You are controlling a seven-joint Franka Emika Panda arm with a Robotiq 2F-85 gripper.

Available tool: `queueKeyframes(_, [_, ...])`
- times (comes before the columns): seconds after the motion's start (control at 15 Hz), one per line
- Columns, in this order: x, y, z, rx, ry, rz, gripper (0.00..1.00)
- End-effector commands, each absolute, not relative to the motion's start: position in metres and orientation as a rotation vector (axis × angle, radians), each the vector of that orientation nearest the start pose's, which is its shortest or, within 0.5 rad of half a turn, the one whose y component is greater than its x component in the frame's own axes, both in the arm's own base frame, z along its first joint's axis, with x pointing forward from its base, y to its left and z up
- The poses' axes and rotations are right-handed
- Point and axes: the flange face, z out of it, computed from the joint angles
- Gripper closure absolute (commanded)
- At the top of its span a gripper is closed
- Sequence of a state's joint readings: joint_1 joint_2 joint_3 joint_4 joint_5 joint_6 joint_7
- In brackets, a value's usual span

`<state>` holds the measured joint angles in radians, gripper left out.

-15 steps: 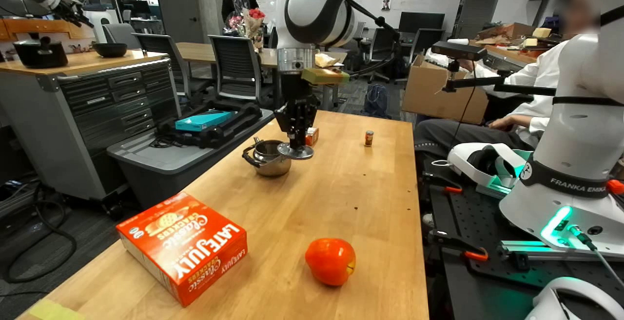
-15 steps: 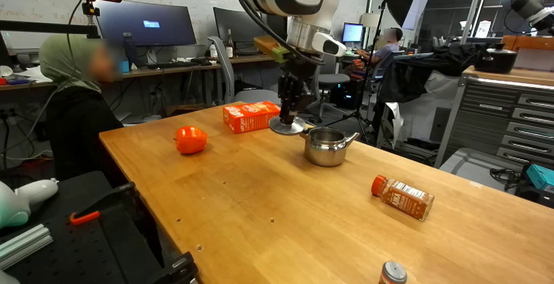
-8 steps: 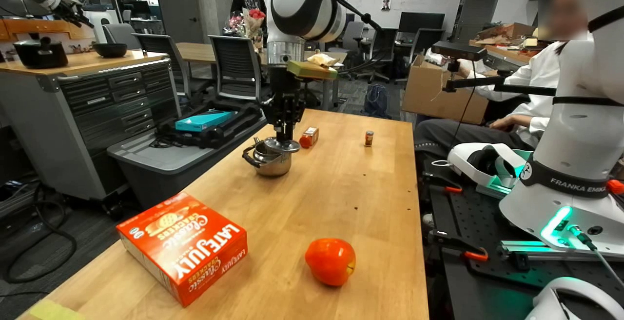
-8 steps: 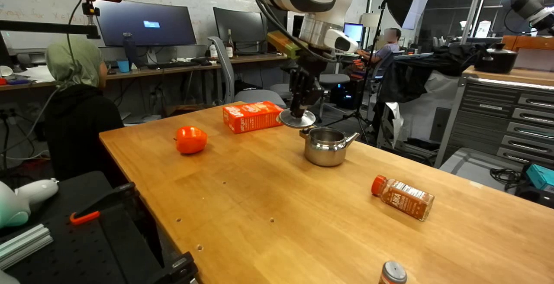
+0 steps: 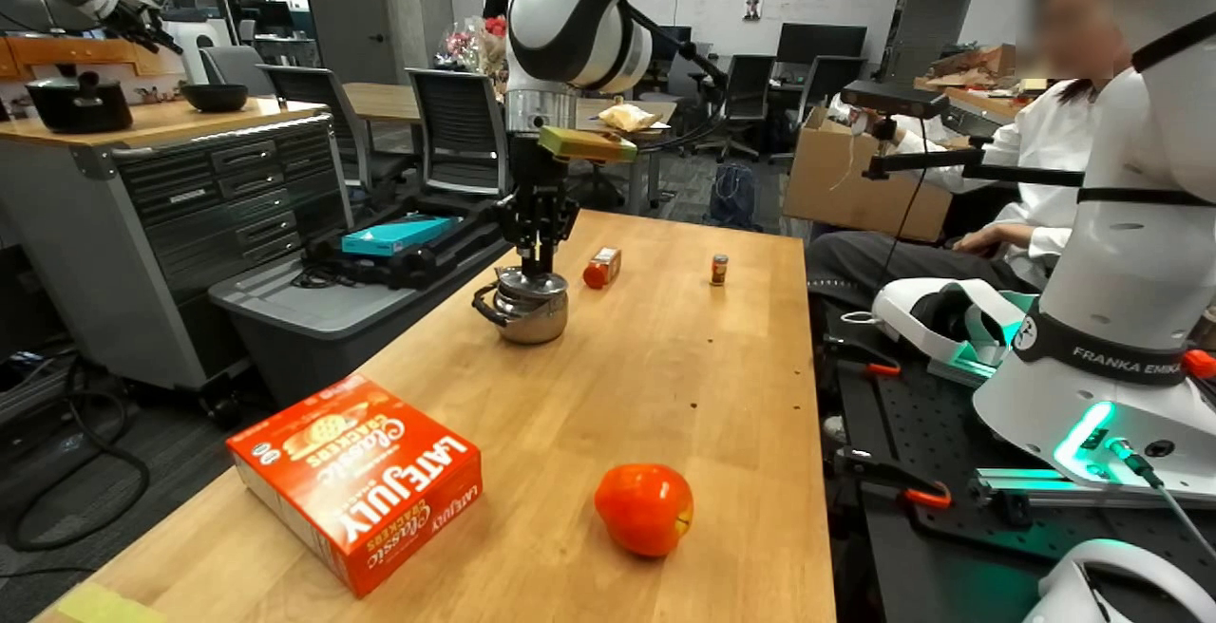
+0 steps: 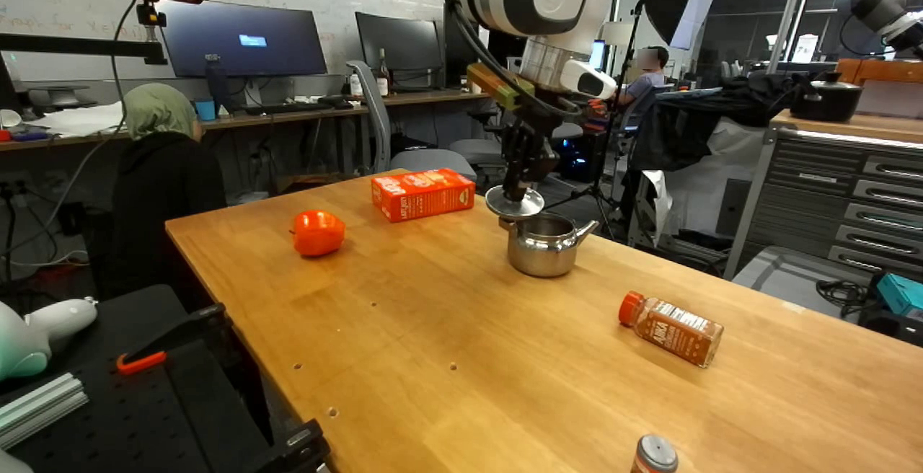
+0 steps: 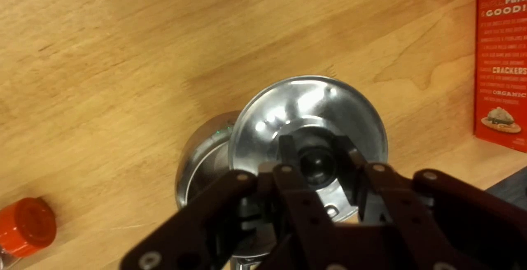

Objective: Place the silver lid on the silver kettle

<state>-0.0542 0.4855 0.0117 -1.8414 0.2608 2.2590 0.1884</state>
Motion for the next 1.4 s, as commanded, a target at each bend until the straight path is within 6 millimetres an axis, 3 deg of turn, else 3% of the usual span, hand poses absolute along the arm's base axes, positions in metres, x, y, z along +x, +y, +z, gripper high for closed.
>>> queueKeyframes(0.0, [0.657,-0.020,0.266,-2.874,0.643,0.146,0.88])
queueKeyframes(0.33, [0.668,-0.026,0.267,-2.867,0.705,0.172,0.88])
queueKeyframes(1.33, [0.688,-0.053,0.227,-2.881,0.867,0.206,0.88])
